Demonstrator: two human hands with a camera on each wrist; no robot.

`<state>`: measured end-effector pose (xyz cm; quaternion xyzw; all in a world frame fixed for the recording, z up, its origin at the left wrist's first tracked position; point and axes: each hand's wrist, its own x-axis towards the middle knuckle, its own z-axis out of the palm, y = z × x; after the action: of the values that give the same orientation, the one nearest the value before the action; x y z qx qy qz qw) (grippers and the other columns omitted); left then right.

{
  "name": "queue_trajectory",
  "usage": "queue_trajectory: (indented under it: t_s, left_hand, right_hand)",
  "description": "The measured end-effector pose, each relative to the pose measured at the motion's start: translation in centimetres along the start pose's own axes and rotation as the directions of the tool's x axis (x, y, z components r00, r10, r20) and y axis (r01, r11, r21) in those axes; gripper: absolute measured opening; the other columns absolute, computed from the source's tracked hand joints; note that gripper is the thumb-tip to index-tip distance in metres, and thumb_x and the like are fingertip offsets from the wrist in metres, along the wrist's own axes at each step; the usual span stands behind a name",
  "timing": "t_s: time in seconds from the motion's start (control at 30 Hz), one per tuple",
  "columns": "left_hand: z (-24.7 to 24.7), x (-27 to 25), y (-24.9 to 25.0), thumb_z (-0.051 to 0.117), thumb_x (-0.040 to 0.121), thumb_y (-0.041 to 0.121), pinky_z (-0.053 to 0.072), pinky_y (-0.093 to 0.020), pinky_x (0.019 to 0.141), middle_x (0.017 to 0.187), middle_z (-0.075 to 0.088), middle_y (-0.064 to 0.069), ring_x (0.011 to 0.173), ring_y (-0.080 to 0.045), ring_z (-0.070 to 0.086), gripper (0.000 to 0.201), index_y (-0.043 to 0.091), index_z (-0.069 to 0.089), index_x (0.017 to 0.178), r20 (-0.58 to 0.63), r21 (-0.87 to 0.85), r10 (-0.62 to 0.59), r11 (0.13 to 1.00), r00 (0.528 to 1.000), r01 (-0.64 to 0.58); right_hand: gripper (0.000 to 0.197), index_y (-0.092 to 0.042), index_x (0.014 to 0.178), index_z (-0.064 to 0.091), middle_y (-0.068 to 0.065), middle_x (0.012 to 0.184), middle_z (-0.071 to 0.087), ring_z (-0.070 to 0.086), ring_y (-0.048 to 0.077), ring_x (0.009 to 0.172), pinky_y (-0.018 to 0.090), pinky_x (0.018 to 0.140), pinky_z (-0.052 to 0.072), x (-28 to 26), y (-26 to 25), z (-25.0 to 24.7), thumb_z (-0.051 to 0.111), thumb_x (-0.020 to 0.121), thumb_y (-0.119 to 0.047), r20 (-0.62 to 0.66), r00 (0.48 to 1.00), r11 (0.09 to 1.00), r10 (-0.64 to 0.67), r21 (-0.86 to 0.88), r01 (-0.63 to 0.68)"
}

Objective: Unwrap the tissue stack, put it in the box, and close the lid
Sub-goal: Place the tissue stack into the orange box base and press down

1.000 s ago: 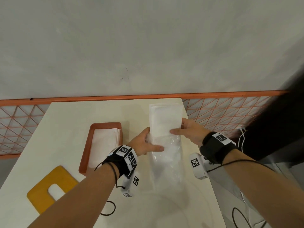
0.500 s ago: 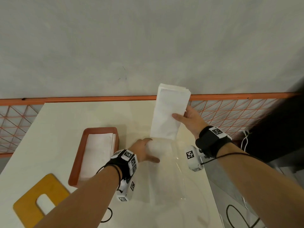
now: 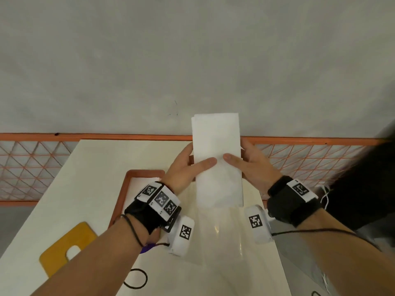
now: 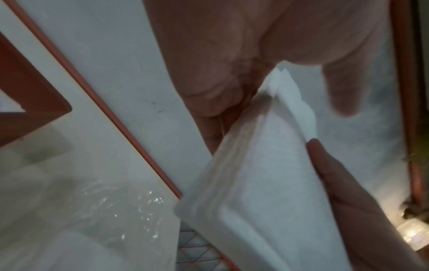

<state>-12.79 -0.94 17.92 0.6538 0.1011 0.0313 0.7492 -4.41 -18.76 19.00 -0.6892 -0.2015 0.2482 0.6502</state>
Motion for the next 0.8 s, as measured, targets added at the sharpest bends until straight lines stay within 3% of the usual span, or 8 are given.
queue_trajectory:
  t_s: [0.13, 0.23, 0.33, 0.5, 0.6, 0.67, 0.73, 0.8]
  left_hand:
    - [-0.8, -3.0, -0.2, 0.073, 0.083, 0.007, 0.059, -0.051, 0.081, 0.112, 0.072, -0.01, 0.096, -0.025, 0.073, 0.058, 0.027, 0.048, 0.131, -0.106, -0.024, 0.035, 0.999, 0.994, -0.038]
    - [-2.0, -4.9, -0.6, 0.07, 0.085, 0.01, 0.059, -0.053, 0.077, 0.113, 0.072, -0.009, 0.099, -0.028, 0.071, 0.056, 0.035, 0.048, 0.131, -0.095, -0.027, 0.034, 0.999, 0.995, -0.037]
    - [-3.3, -6.8, -1.5, 0.066, 0.089, 0.017, 0.06, -0.049, 0.072, 0.103, 0.074, 0.003, 0.098, -0.023, 0.072, 0.058, 0.042, 0.041, 0.135, -0.067, 0.018, -0.038, 0.999, 0.997, 0.039]
    - [-6.7, -9.4, -2.9, 0.066, 0.088, 0.006, 0.062, -0.045, 0.075, 0.12, 0.062, -0.008, 0.104, -0.026, 0.067, 0.081, 0.049, 0.023, 0.141, -0.094, 0.056, -0.128, 0.989, 0.987, 0.133]
    - [-9.2, -10.4, -3.5, 0.061, 0.09, 0.006, 0.061, -0.051, 0.076, 0.114, 0.06, 0.0, 0.1, -0.026, 0.067, 0.059, 0.046, 0.043, 0.128, -0.11, 0.231, -0.071, 0.968, 0.991, 0.095]
    - [-11.2, -10.7, -3.7, 0.057, 0.092, 0.008, 0.062, -0.042, 0.077, 0.116, 0.061, 0.0, 0.095, -0.018, 0.067, 0.039, 0.038, 0.058, 0.118, -0.097, 0.338, -0.081, 0.935, 0.992, 0.11]
    - [-13.3, -10.5, -3.8, 0.058, 0.092, 0.01, 0.062, -0.03, 0.075, 0.12, 0.061, 0.001, 0.094, -0.008, 0.065, 0.035, 0.035, 0.061, 0.117, -0.102, 0.396, -0.11, 0.907, 0.989, 0.142]
    - [-15.4, -10.1, -3.7, 0.064, 0.087, 0.011, 0.061, -0.032, 0.078, 0.122, 0.061, 0.002, 0.1, -0.011, 0.063, 0.042, 0.037, 0.06, 0.12, -0.105, 0.4, -0.179, 0.893, 0.978, 0.206]
  right_hand:
    - [0.048, -0.019, 0.129, 0.051, 0.002, 0.121, 0.069, 0.07, 0.025, 0.105, 0.058, 0.089, 0.054, -1.8, -0.3, 1.7, 0.069, 0.085, -0.02, 0.0, 1.0, 1.0, 0.013, -0.007, -0.013]
    - [0.045, -0.02, 0.126, 0.05, 0.001, 0.117, 0.069, 0.072, 0.023, 0.098, 0.057, 0.085, 0.056, -2.5, 0.0, 2.9, 0.069, 0.086, -0.019, 0.012, 0.999, 0.997, 0.034, -0.074, -0.033]
    - [0.046, -0.025, 0.125, 0.049, 0.001, 0.117, 0.068, 0.072, 0.021, 0.095, 0.056, 0.08, 0.058, -2.9, 0.9, 4.7, 0.071, 0.085, -0.024, 0.01, 0.998, 0.991, 0.054, -0.126, -0.052]
    - [0.042, -0.025, 0.123, 0.051, 0.006, 0.118, 0.064, 0.07, 0.022, 0.098, 0.05, 0.078, 0.06, -2.6, 3.1, 8.1, 0.07, 0.086, -0.027, 0.002, 0.991, 0.977, 0.134, -0.165, -0.132]
    - [0.041, -0.027, 0.127, 0.054, 0.012, 0.123, 0.06, 0.068, 0.025, 0.103, 0.047, 0.085, 0.059, -2.1, 4.0, 10.2, 0.065, 0.089, -0.016, 0.112, 0.97, 0.972, 0.215, -0.118, -0.202]
    - [0.046, -0.025, 0.131, 0.053, 0.014, 0.124, 0.059, 0.068, 0.026, 0.103, 0.043, 0.084, 0.059, -1.7, 4.1, 12.1, 0.062, 0.089, -0.007, 0.153, 0.959, 0.968, 0.237, -0.121, -0.22]
    - [0.056, -0.023, 0.136, 0.047, 0.012, 0.121, 0.06, 0.067, 0.025, 0.102, 0.041, 0.08, 0.061, -1.1, 4.2, 14.1, 0.065, 0.087, -0.004, 0.109, 0.966, 0.962, 0.233, -0.169, -0.213]
    - [0.068, -0.031, 0.139, 0.036, 0.007, 0.118, 0.059, 0.067, 0.024, 0.099, 0.037, 0.074, 0.061, -0.2, 4.5, 16.0, 0.07, 0.084, -0.008, 0.032, 0.976, 0.949, 0.215, -0.243, -0.201]
